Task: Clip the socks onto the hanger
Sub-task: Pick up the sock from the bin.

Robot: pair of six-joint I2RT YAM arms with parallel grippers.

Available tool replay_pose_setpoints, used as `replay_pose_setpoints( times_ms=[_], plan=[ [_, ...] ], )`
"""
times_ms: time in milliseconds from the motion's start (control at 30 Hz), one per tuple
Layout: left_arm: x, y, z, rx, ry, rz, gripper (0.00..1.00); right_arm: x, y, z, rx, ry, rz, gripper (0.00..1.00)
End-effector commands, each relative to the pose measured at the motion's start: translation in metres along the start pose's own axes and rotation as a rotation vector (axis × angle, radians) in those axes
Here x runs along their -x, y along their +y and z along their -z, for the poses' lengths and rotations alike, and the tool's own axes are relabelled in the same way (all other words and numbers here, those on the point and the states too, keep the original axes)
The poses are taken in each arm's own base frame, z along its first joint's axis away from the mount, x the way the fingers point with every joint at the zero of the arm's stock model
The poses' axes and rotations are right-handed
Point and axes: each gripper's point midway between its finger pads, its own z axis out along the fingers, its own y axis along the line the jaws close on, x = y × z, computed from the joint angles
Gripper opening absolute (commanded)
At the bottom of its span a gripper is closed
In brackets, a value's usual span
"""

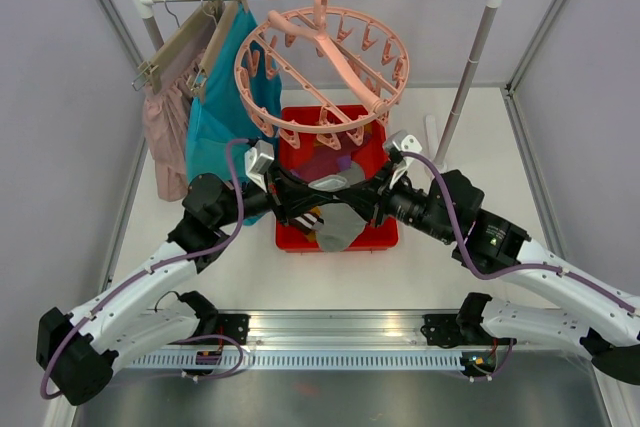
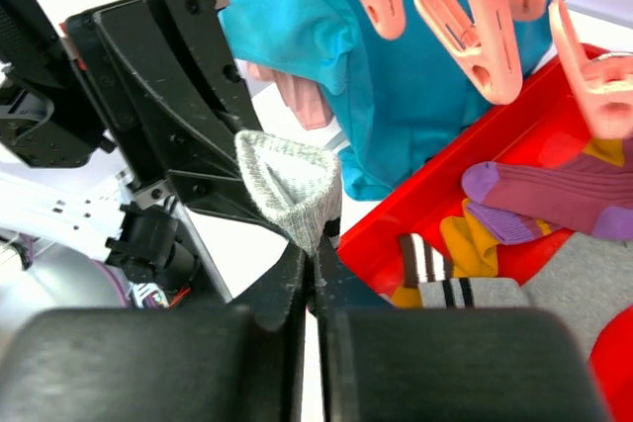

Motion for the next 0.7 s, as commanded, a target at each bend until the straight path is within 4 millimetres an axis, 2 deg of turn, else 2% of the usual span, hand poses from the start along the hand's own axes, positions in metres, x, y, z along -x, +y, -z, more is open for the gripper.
replay_pose_setpoints(
  times_ms=[0,67,100,200,267,400,500,667],
  plan=[
    [0.02,-0.01,-0.002,-0.027,-0.038,-0.047,0.02,0.03,0.002,0.002,-0.018,-0.087,-0.001,0.09],
    [0.022,-0.01,-0.001,-0.013,-0.044,-0.055,0.02,0.029,-0.006,0.003,-0.058,-0.09,0.015,0.2],
    [0.021,-0.008,0.0,-0.001,-0.036,-0.049,0.02,0.025,-0.011,0.005,-0.08,-0.08,0.024,0.34],
    [0.022,-0.001,0.002,0.05,-0.034,-0.055,0.02,0.027,-0.035,0.016,-0.206,-0.088,0.086,0.54],
    [0.017,0.005,0.004,0.086,-0.017,-0.052,0.02,0.032,-0.052,0.025,-0.296,-0.114,0.119,0.58],
    [0.014,0.008,0.009,0.114,-0.008,-0.053,0.02,0.039,-0.07,0.039,-0.387,-0.138,0.22,0.61],
    [0.011,0.009,0.011,0.125,0.003,-0.05,0.02,0.038,-0.079,0.036,-0.428,-0.121,0.274,0.61],
    [0.011,0.008,0.016,0.136,0.007,-0.06,0.02,0.036,-0.082,0.021,-0.377,-0.095,0.343,0.61]
  ],
)
